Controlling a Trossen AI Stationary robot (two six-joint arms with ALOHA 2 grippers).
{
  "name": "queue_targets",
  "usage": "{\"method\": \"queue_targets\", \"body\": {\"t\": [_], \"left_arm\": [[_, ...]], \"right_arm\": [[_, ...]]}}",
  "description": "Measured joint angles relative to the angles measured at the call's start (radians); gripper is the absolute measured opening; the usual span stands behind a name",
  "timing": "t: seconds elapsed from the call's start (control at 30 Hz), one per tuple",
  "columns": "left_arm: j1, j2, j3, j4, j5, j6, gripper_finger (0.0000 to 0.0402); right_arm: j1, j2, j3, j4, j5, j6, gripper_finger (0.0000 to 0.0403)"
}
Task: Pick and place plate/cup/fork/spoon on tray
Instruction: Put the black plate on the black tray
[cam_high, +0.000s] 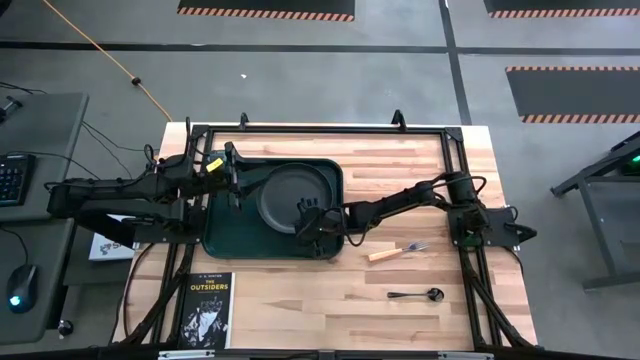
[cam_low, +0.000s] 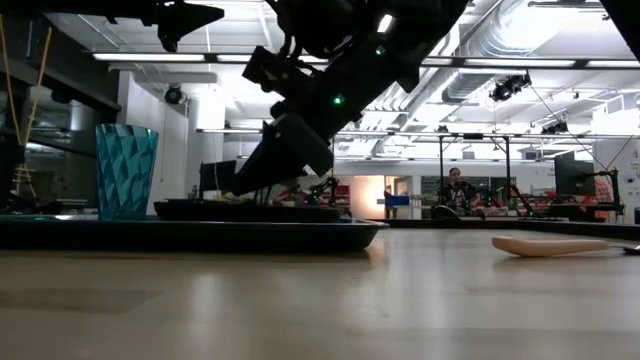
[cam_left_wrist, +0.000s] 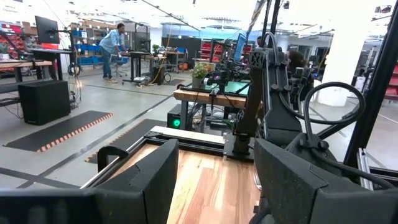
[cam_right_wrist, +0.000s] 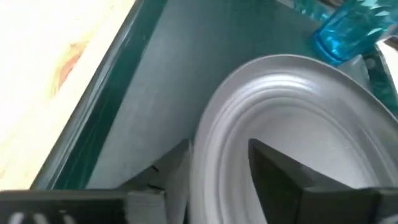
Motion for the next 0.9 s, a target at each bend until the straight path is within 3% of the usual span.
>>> {"method": "queue_targets", "body": {"t": [0.27,0.53,0.77,0.9], "left_arm": [[0.0,0.0,0.0,-0.011,0.0,0.0,0.0201],[0.0,0.0,0.0,-0.022,0.0,0.0,0.0201],[0.0,0.0,0.0,-0.021,0.0,0.001,0.0201],[0.0,0.0,0.0,-0.002,0.0,0.009,0.0201]], "right_arm": [[0.0,-0.047,0.0,-0.12,0.141,-0.016,0.0217],[-0.015,-0.203,-0.064,-0.392,0.21,0.098,0.021],[-0.074,-0.396,-0.405,-0.202,0.289,0.253,0.0174],[-0.122,-0.446,-0.508,-0.057,0.293,0.385,0.013]]}}
